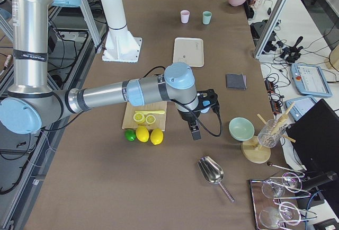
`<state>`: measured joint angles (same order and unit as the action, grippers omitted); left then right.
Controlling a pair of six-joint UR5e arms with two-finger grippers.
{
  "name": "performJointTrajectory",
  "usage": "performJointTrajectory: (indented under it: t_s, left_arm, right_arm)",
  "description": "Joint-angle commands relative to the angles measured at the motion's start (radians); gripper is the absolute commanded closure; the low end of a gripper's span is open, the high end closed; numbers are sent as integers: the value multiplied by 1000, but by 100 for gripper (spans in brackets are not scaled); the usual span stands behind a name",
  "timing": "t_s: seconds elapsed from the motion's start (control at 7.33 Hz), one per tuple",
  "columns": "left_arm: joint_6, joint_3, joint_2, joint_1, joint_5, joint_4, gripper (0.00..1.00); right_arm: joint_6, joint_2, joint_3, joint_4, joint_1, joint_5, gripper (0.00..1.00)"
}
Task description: Place all cups on tray
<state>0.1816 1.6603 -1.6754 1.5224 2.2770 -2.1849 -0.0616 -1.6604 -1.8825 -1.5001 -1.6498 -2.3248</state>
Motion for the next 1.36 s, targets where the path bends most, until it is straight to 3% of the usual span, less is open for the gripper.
performJointTrajectory:
  t_s: [0.0,0.27,0.41,0.68,0.95,1.09,1.23]
  left_arm:
    - [332,26,17,-150,-2,-30,2]
    - [604,100,72,-307,-13,-96,2]
    - [681,107,69,-406,-16,-89,2]
    - [772,96,43,-595,-175,-75,2]
    - [776,92,46,-680,-226,-75,3]
    - [766,87,54,-688,-226,-75,18]
    - [756,88,56,-696,-225,-75,49]
  right_arm:
    - [296,13,5,67,100,-8,0]
    - [650,46,5,190,247,25,0]
    - [711,48,6,217,295,59,0]
    - [712,50,8,219,321,67,0]
    - [712,50,8,221,323,67,0]
    - [710,50,8,221,323,67,0]
    - [710,50,8,221,323,67,0]
